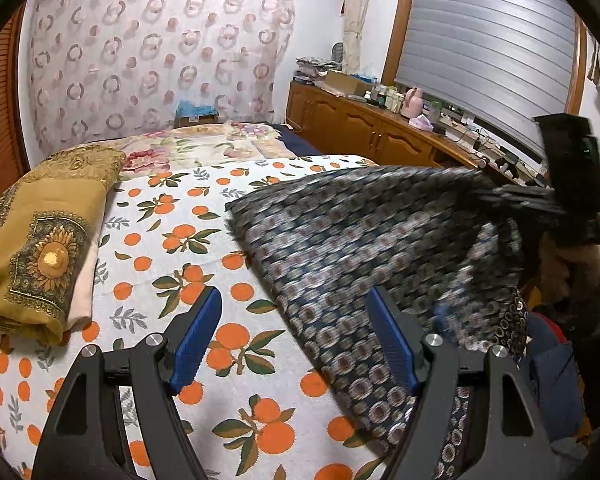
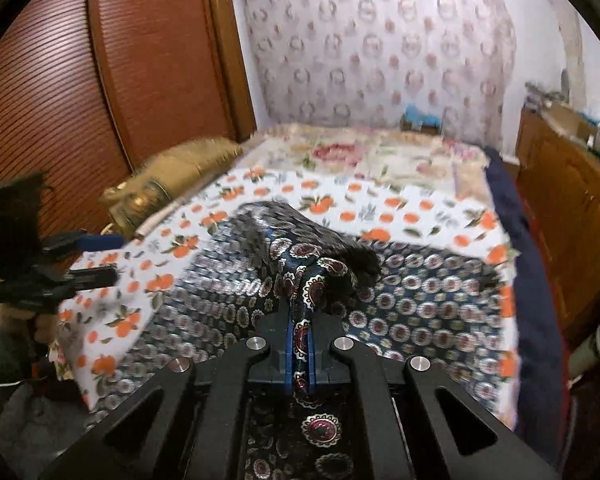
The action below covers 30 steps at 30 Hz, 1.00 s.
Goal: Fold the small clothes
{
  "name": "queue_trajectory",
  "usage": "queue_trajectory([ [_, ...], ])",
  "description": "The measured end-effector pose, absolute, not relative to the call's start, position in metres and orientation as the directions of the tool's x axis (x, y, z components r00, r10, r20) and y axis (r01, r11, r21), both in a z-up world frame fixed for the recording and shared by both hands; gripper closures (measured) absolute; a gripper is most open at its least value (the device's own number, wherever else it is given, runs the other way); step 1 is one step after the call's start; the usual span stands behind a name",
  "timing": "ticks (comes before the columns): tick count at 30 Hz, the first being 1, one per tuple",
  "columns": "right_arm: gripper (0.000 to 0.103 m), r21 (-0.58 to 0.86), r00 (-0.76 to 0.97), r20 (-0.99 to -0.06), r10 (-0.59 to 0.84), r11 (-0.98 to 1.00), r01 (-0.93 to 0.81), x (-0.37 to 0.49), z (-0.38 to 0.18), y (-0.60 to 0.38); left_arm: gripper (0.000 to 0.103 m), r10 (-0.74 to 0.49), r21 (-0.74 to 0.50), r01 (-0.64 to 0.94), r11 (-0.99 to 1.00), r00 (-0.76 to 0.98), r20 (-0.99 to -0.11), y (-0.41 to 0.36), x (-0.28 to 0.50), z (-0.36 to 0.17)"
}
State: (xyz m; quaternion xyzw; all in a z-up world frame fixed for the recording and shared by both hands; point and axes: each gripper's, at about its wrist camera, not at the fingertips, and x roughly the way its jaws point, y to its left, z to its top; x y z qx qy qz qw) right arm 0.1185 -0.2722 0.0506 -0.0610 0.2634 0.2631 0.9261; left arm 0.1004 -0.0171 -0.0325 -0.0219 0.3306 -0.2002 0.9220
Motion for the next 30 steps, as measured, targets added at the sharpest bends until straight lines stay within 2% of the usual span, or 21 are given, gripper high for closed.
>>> queue_trajectory([
  [4, 0.098, -0.012, 0.764, -0.535, 0.360, 0.901, -0.433, 0.108, 0.047, -0.297, 0.027, -0.393, -0.175, 0.365, 0.914, 0.696, -0.601, -0.022, 0.100, -0.034],
  [6, 0.088, -0.036, 0.751, -0.588, 0.301, 0.917, -0.397, 0.114, 0.034, -0.304, 0.027, -0.396, -0.173, 0.371, 0.912, 0.692, -0.603, -0.024, 0.100, -0.035],
  [8, 0.068, -0.007, 0.730, -0.614, 0.300, 0.923, -0.385, 0.121, 0.023, -0.315, 0.027, -0.396, -0.169, 0.375, 0.911, 0.687, -0.610, -0.027, 0.101, -0.037],
  [11, 0.059, 0.056, 0.727, -0.601, 0.331, 0.925, -0.375, 0.128, 0.022, -0.325, 0.027, -0.393, -0.165, 0.376, 0.912, 0.683, -0.616, -0.031, 0.102, -0.038],
  [14, 0.057, 0.088, 0.751, -0.570, 0.332, 0.934, -0.346, 0.138, 0.028, -0.338, 0.027, -0.396, -0.165, 0.380, 0.910, 0.681, -0.616, -0.032, 0.102, -0.037],
  [18, 0.056, 0.145, 0.766, -0.545, 0.342, 0.938, -0.315, 0.162, 0.032, -0.347, 0.027, -0.395, -0.161, 0.382, 0.910, 0.682, -0.616, -0.034, 0.100, -0.037],
  [26, 0.057, 0.178, 0.700, -0.619, 0.356, 0.932, -0.316, 0.209, 0.007, -0.322, 0.027, -0.396, -0.167, 0.379, 0.910, 0.676, -0.621, -0.034, 0.100, -0.039],
  [27, 0.062, 0.169, 0.695, -0.623, 0.359, 0.929, -0.329, 0.211, 0.007, -0.318, 0.027, -0.396, -0.168, 0.379, 0.910, 0.676, -0.621, -0.034, 0.100, -0.040],
  [29, 0.092, 0.147, 0.690, -0.626, 0.363, 0.924, -0.353, 0.216, 0.007, -0.308, 0.027, -0.396, -0.171, 0.376, 0.911, 0.677, -0.621, -0.033, 0.101, -0.040],
  [30, 0.095, 0.133, 0.696, -0.618, 0.364, 0.922, -0.364, 0.215, 0.010, -0.303, 0.027, -0.396, -0.173, 0.374, 0.911, 0.677, -0.621, -0.033, 0.101, -0.040],
])
